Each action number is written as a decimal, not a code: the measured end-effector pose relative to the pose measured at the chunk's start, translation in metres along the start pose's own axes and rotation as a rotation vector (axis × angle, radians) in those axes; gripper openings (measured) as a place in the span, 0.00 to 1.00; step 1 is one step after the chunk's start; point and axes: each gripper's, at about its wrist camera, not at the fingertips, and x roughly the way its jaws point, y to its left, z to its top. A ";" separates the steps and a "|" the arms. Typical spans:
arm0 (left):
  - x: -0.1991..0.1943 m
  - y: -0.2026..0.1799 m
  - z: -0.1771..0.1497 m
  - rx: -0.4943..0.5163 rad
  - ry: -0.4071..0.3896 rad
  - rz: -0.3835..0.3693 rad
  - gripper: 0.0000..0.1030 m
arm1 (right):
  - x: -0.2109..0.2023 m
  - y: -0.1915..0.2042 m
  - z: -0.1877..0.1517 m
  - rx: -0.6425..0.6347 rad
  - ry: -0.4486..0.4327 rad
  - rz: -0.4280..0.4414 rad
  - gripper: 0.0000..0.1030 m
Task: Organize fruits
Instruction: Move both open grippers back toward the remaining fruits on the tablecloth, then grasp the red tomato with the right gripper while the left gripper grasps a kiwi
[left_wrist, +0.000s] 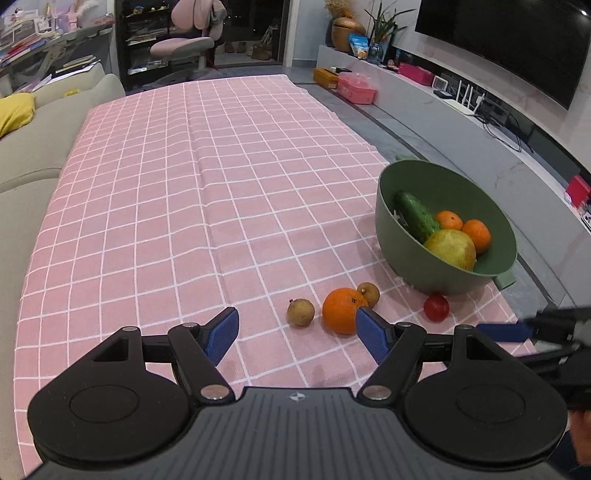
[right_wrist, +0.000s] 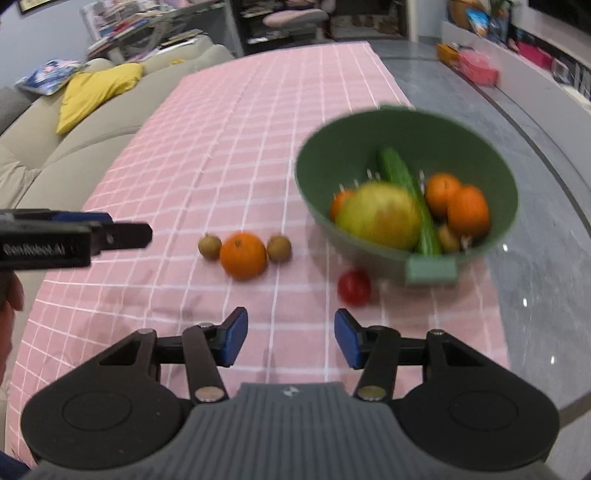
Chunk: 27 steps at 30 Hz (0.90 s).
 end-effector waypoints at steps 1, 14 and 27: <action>0.002 0.000 0.000 0.002 0.004 -0.001 0.82 | 0.003 0.000 -0.003 0.016 0.006 0.000 0.49; 0.025 -0.002 -0.004 0.056 0.003 -0.017 0.74 | 0.017 -0.011 -0.006 0.126 -0.102 -0.111 0.47; 0.058 -0.005 -0.010 0.154 0.026 -0.023 0.69 | 0.035 -0.015 -0.004 0.194 -0.135 -0.150 0.42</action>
